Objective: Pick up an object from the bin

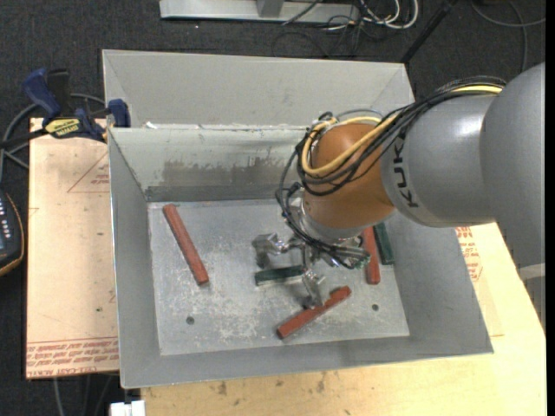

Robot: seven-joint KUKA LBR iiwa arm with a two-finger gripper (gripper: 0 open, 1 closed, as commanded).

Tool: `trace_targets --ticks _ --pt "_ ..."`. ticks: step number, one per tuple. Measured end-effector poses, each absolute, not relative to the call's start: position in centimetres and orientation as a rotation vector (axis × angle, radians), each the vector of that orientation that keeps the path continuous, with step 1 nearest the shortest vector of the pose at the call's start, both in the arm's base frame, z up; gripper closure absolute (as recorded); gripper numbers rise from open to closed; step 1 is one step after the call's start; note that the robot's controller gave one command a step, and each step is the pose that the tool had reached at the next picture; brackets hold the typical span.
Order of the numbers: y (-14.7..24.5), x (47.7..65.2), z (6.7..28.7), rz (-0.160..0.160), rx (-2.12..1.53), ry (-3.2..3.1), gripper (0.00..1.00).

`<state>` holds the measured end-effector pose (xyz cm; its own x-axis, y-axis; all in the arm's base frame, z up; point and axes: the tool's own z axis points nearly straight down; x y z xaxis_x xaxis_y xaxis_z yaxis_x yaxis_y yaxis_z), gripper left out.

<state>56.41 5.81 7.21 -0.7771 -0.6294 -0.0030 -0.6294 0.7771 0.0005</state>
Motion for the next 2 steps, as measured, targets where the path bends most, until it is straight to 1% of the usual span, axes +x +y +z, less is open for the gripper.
trace_targets --ticks 1,2 --pt "5.6 56.4 7.2 0.0 -1.04 2.961 1.0" --pt "6.2 54.8 22.2 -0.003 -1.149 2.912 1.0"
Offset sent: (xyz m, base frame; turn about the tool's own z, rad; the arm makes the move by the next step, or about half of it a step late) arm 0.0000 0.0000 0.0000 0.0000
